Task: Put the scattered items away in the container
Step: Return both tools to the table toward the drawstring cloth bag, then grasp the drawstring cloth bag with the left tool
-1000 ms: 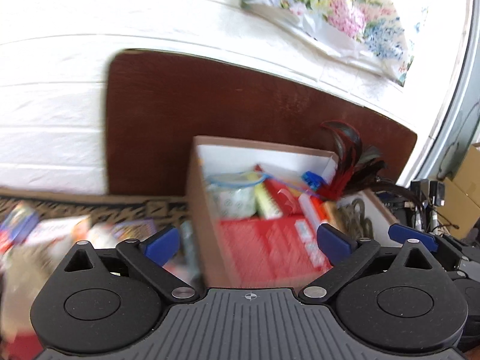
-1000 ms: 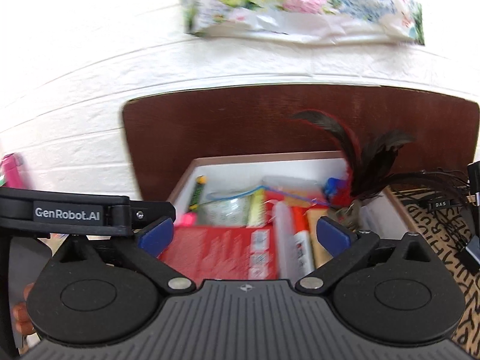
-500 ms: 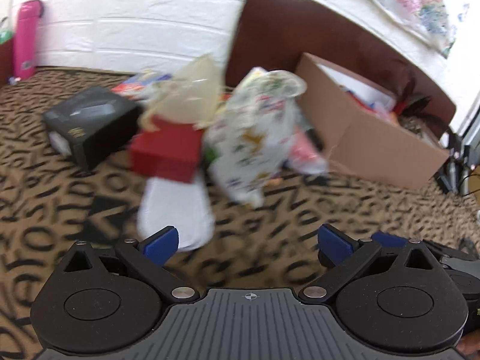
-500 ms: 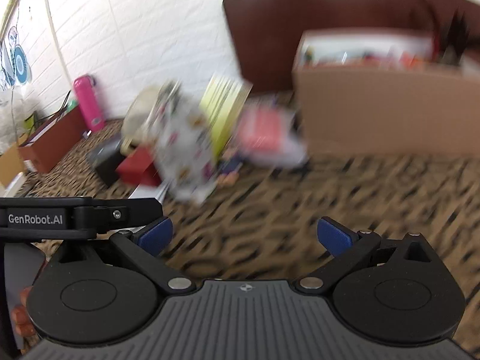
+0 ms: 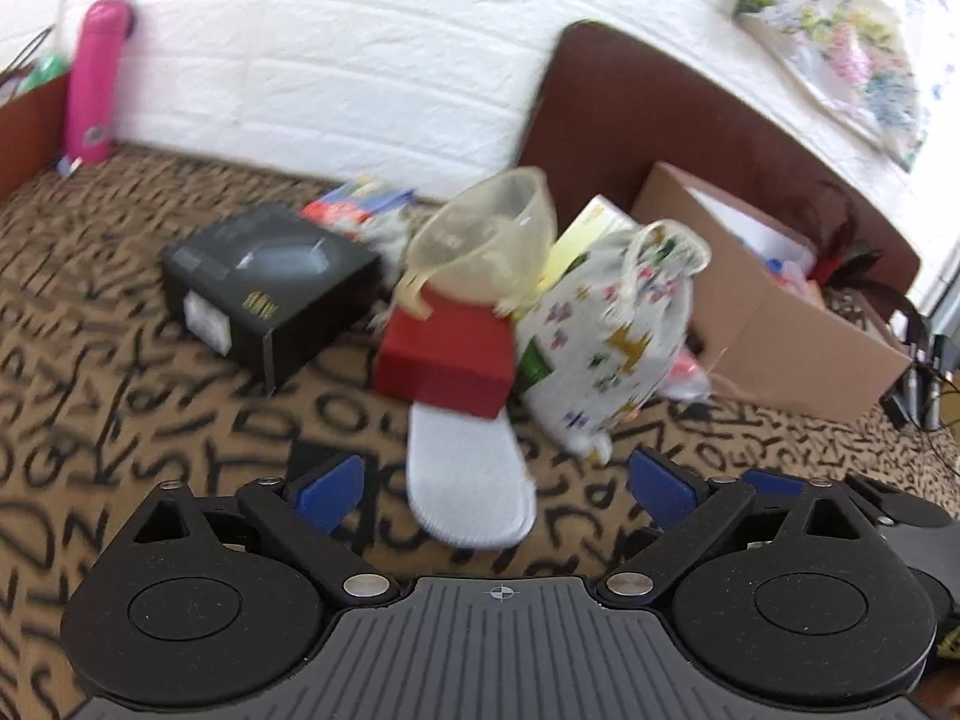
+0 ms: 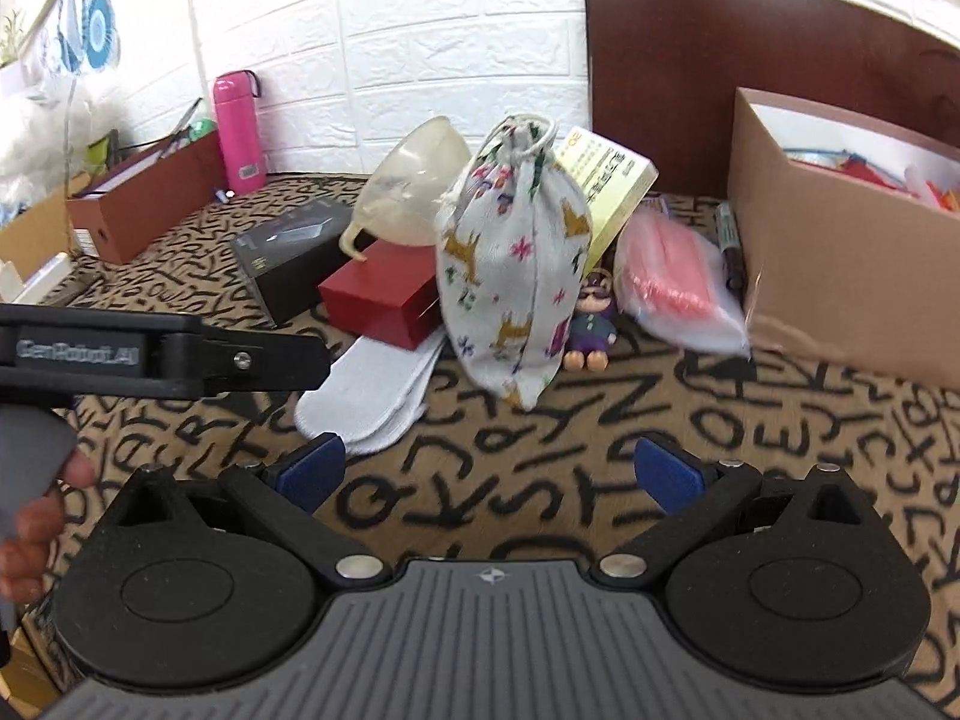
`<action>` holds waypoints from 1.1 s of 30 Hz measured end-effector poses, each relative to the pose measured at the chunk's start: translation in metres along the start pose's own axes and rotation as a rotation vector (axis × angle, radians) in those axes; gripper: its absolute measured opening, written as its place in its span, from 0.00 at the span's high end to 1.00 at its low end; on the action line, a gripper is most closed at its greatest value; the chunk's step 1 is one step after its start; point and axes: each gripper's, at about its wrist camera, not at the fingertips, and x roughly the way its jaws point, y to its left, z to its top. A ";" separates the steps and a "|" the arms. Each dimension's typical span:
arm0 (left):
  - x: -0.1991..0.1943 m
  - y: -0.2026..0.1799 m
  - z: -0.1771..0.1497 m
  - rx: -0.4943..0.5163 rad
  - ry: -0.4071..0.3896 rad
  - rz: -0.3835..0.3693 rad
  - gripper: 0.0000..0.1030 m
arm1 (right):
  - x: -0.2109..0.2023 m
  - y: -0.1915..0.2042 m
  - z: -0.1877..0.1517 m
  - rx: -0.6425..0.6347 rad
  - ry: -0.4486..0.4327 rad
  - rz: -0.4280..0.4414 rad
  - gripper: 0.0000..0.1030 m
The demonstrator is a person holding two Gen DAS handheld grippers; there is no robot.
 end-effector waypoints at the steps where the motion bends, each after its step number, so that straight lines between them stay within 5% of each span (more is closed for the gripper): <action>1: 0.001 -0.002 0.003 0.012 -0.007 -0.007 0.04 | 0.001 -0.001 0.003 -0.001 -0.006 0.003 0.01; 7: 0.024 -0.019 0.026 0.081 0.000 -0.100 0.13 | 0.013 -0.009 0.021 -0.010 -0.040 -0.044 0.09; 18: 0.073 -0.039 0.056 0.172 0.016 -0.139 0.15 | 0.051 -0.007 0.036 -0.077 -0.065 -0.033 0.26; 21: 0.083 -0.041 0.059 0.189 0.042 -0.148 0.23 | 0.057 -0.008 0.038 -0.069 -0.069 0.011 0.43; 26: 0.083 -0.045 0.059 0.208 0.052 -0.141 0.38 | 0.051 -0.011 0.039 -0.070 -0.064 0.040 0.55; 33: 0.044 -0.061 0.049 0.209 0.122 -0.228 0.39 | 0.003 -0.037 0.031 -0.002 0.005 0.224 0.59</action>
